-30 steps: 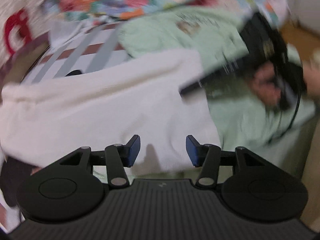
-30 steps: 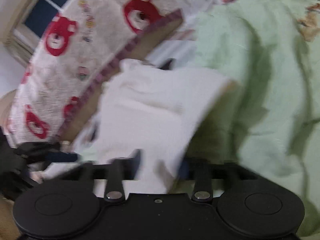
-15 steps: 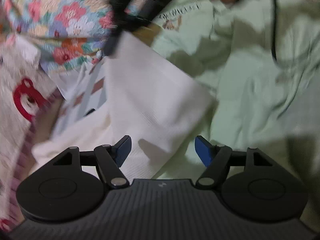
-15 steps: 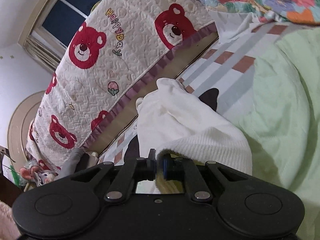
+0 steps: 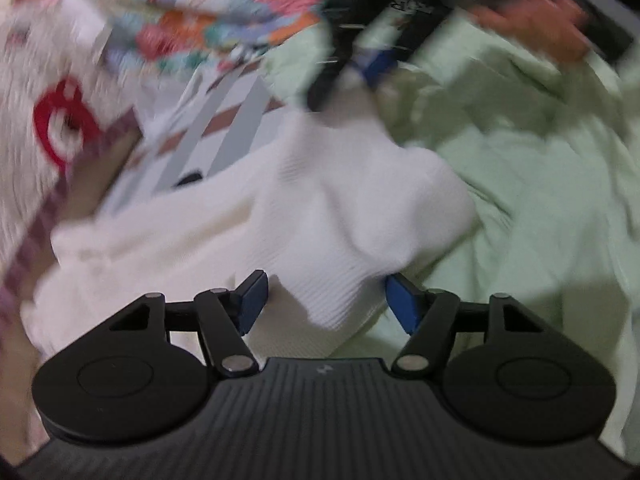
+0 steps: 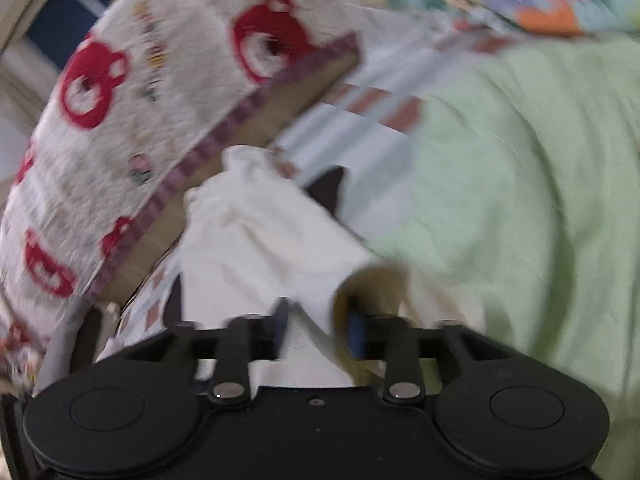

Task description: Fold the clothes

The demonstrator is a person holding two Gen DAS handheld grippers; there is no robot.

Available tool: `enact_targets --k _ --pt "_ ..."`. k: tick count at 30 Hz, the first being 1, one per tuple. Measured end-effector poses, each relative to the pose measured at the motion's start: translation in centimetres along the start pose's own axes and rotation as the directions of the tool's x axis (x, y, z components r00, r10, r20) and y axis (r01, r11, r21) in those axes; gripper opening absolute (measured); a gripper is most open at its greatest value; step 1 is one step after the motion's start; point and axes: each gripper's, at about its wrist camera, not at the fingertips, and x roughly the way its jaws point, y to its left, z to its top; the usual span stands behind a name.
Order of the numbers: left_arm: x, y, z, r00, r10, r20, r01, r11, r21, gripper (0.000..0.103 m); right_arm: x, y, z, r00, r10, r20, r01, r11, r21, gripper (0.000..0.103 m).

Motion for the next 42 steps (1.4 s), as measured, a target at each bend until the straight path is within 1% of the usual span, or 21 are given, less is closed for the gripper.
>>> enact_targets --k 3,5,8,12,16,17,18,19,20,22,25,29,30,31,32,33,35,36,37,39,42 --pt "0.3 1.3 -0.2 0.999 -0.029 -0.015 0.027 0.990 -0.136 0.066 -0.6 -1.5 -1.3 0.998 0.068 -0.016 -0.067 0.995 0.069 0.055" --pt "0.2 1.5 -0.4 0.999 -0.038 -0.015 0.035 0.985 -0.170 0.066 -1.0 -1.7 -2.7 0.995 0.092 -0.034 -0.089 0.991 0.096 0.056" --pt "0.1 1.3 -0.6 0.999 -0.033 -0.017 0.030 0.985 -0.172 0.066 -1.4 -2.2 -4.8 0.990 0.130 -0.059 -0.121 0.983 0.138 0.058" --pt "-0.8 1.4 -0.9 0.999 -0.050 0.021 0.052 0.985 -0.162 0.066 -0.6 -1.8 -7.7 0.985 0.137 -0.103 -0.119 0.980 0.159 0.067" --pt "-2.0 1.2 -1.2 0.997 -0.055 0.055 0.060 0.993 -0.106 0.068 1.4 -1.1 -9.2 0.993 0.089 -0.074 -0.074 0.980 0.184 0.069" --pt "-2.3 1.1 -1.2 0.997 -0.054 0.063 0.059 0.995 -0.086 0.069 1.5 -1.0 -9.2 0.993 0.099 -0.061 -0.086 0.980 0.180 0.063" --pt "-2.6 1.0 -1.3 0.996 -0.054 0.070 0.058 0.996 -0.065 0.070 1.3 -0.9 -9.0 0.993 0.104 -0.055 -0.091 0.977 0.194 0.036" --pt "-3.0 0.9 -1.3 0.996 -0.053 0.077 0.057 0.997 -0.044 0.073 1.1 -0.9 -8.7 0.993 0.108 -0.049 -0.095 0.973 0.210 0.016" --pt "-3.2 0.5 -1.4 0.995 -0.051 0.083 0.052 0.999 -0.002 0.074 0.9 -0.8 -8.5 0.993 0.112 -0.044 -0.099 0.969 0.227 0.016" --pt "-3.3 -0.8 -1.3 0.994 -0.045 0.095 0.036 0.995 0.094 0.078 -0.3 -0.3 -7.7 0.985 0.174 -0.001 -0.168 0.955 0.245 0.016" --pt "-2.8 -2.1 -0.8 0.992 -0.031 0.121 0.014 0.991 0.136 0.082 -1.0 1.0 -6.6 0.970 0.244 -0.009 -0.231 0.929 0.289 0.015" --pt "-1.6 -2.7 0.1 0.989 0.061 0.134 -0.081 0.985 0.152 0.084 -0.6 2.4 -6.1 0.945 0.322 -0.056 -0.281 0.888 0.364 0.016" --pt "-1.5 -2.6 0.2 0.987 0.075 0.140 -0.096 0.984 0.148 0.076 -0.5 2.8 -6.3 0.932 0.354 -0.069 -0.304 0.874 0.379 0.016" --pt "-1.7 -2.0 0.3 0.988 0.068 0.139 -0.085 0.989 0.119 0.052 -0.6 3.1 -6.5 0.924 0.372 -0.083 -0.317 0.870 0.377 0.016" --pt "-2.0 -1.2 0.4 0.991 0.050 0.128 -0.060 0.995 0.075 0.037 -0.7 3.3 -6.6 0.917 0.388 -0.097 -0.328 0.868 0.373 0.016" --pt "-2.2 -0.4 0.4 0.992 0.030 0.121 -0.035 0.999 0.034 0.020 -1.0 3.7 -6.8 0.920 0.380 -0.096 -0.330 0.883 0.333 0.016" --pt "-2.8 1.1 0.3 0.993 -0.009 0.116 0.014 0.999 -0.044 0.012 -2.5 3.5 -7.1 0.939 0.341 -0.041 -0.321 0.913 0.251 0.021" --pt "-3.1 1.7 0.2 0.993 -0.017 0.119 0.026 0.997 -0.071 0.011 -3.2 3.0 -7.4 0.947 0.322 0.003 -0.313 0.917 0.246 0.028" --pt "-3.5 2.1 0.0 0.992 -0.016 0.124 0.028 0.996 -0.090 0.010 -3.7 2.2 -7.6 0.953 0.301 0.040 -0.301 0.918 0.260 0.045" --pt "-3.9 3.0 -0.2 0.991 -0.024 0.128 0.043 0.989 -0.144 0.010 -4.3 0.4 -8.0 0.964 0.252 0.085 -0.266 0.910 0.317 0.060" --pt "-4.3 4.5 -0.3 0.990 -0.036 0.140 0.069 0.969 -0.237 0.010 -4.5 -1.8 -8.8 0.974 0.184 0.131 -0.224 0.867 0.446 0.060"
